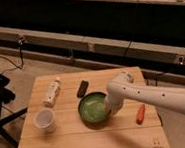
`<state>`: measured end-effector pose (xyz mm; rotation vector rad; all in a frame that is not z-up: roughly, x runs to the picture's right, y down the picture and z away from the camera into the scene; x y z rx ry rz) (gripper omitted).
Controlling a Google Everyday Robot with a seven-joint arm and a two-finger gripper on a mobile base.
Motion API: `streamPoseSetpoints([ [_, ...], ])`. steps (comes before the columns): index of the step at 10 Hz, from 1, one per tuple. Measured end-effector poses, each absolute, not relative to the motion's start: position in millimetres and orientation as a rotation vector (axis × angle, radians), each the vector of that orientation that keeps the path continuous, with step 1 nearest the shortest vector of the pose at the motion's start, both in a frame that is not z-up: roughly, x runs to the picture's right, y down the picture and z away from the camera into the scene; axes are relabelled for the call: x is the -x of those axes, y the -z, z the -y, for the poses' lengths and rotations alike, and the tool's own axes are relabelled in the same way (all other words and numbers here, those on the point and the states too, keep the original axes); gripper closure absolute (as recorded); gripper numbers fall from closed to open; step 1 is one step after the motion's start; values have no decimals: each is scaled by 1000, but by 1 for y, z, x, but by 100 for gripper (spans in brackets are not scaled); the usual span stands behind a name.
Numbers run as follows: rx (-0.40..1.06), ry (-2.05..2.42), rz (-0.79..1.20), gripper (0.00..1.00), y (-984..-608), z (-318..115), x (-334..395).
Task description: Drag the ceramic bowl in a circle
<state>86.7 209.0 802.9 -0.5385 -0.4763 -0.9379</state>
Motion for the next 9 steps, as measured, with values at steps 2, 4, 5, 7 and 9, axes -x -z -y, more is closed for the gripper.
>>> streamPoseSetpoints([
  [2,546,1013,519,100,-799,-218,-57],
  [4,566,1069,566,100,-789,-238,-36],
  [5,578,1081,581,100,-782,-249,-34],
  [7,605,1058,568,100,-767,-262,-43],
  [9,649,1010,525,100,-760,-266,-70],
])
